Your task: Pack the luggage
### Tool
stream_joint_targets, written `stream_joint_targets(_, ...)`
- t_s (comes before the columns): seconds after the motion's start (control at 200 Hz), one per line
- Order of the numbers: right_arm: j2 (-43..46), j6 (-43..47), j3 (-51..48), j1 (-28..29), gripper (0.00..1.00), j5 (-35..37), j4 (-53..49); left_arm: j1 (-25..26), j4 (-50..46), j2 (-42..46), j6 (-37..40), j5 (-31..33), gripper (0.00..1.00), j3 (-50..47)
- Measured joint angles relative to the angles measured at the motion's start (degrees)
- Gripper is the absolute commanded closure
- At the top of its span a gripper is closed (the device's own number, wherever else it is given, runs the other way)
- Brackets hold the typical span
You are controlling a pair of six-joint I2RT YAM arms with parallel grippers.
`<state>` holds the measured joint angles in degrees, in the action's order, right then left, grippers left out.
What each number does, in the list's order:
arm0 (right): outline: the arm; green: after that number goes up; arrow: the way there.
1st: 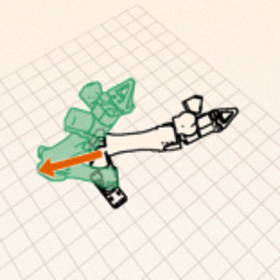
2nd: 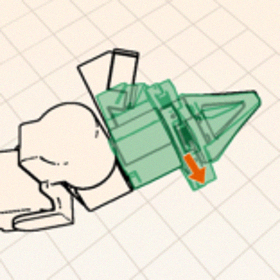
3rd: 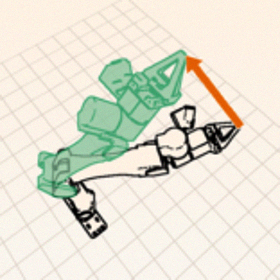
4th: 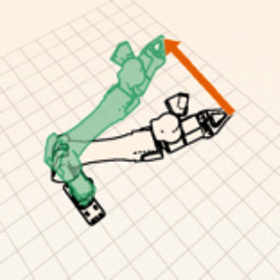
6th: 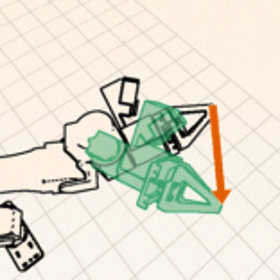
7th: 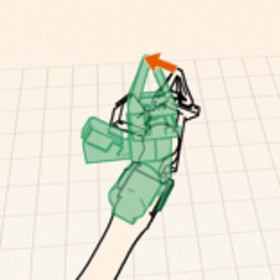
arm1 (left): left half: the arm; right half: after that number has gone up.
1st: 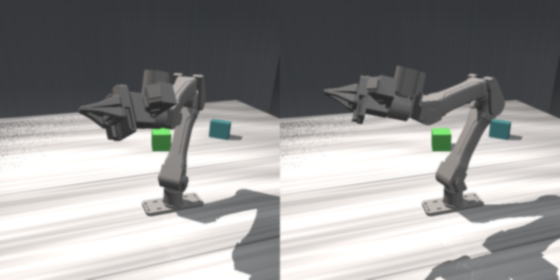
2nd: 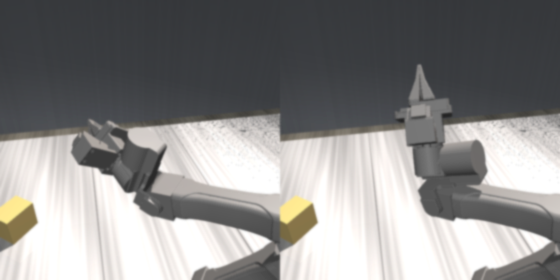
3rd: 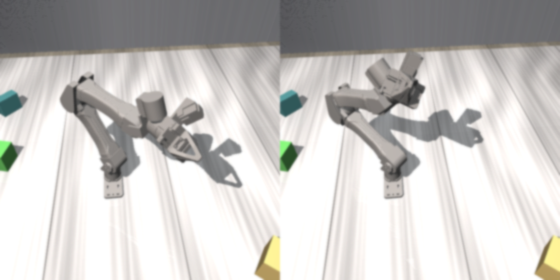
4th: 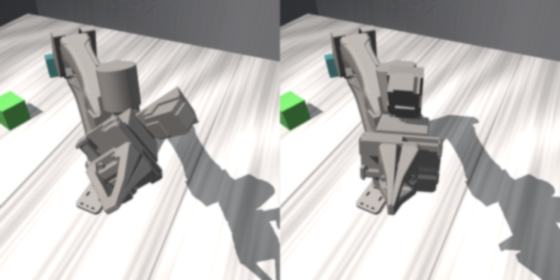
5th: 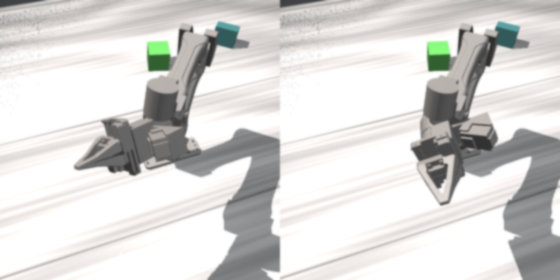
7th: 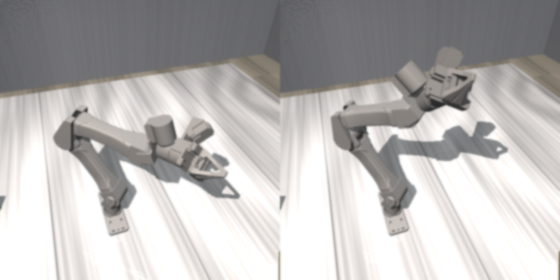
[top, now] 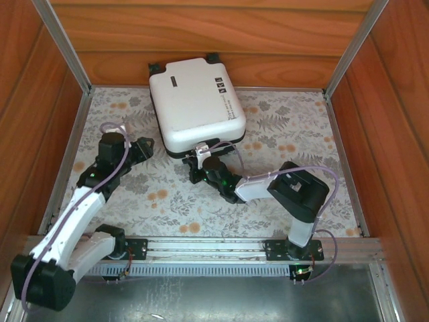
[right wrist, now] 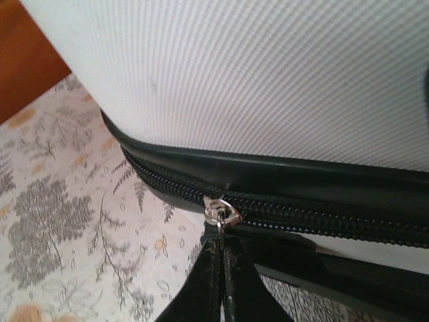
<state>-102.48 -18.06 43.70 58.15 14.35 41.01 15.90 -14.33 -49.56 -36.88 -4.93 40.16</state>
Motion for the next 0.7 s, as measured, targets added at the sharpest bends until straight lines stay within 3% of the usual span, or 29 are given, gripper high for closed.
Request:
stream_joint_targets(0.135, 3.5, 2.0, -1.6, 2.0, 1.00, 0.2, -4.5, 0.0, -1.9, 4.1, 1.5, 0.8, 0.34, 2.2)
stream_joint_targets(0.27, 7.9, 3.5, -3.3, 5.8, 1.00, 0.2, -9.7, 0.2, -2.9, 2.6, 2.3, -0.2, 0.37, 5.6)
stream_joint_targets(0.45, 14.9, 3.6, -7.5, 9.7, 1.00, 0.7, -15.1, 4.2, -4.1, -7.1, 3.7, -1.7, 0.38, 14.4)
stream_joint_targets(0.7, 25.9, 0.5, -13.3, 10.8, 1.00, 4.4, -23.8, 10.4, -4.1, -24.4, 7.3, -4.5, 0.46, 31.3)
